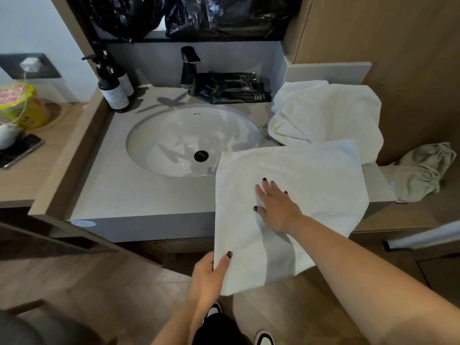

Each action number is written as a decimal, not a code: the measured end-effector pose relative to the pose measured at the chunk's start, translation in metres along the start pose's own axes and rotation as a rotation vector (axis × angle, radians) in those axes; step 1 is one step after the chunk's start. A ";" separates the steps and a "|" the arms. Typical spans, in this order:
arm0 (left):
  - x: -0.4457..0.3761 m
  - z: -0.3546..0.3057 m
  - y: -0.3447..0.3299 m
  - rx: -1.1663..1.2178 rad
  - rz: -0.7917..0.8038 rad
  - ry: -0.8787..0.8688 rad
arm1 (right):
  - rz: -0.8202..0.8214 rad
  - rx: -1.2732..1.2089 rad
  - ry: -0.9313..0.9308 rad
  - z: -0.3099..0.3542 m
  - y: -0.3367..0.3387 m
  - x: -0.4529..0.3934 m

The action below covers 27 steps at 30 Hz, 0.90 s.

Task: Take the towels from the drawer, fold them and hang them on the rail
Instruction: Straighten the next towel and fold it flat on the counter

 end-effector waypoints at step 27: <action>0.040 -0.086 -0.036 0.892 0.228 0.262 | -0.143 -2.094 -0.904 0.025 -0.074 0.140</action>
Point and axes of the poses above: each hand's wrist, its own x-axis away from the middle knuckle, its own y-axis out of the back of the hand, z = x × y, the point moved 1 cm from there along -x, towards the middle knuckle, and after that the axes turned 1 degree about -x, right-handed, at the moved point
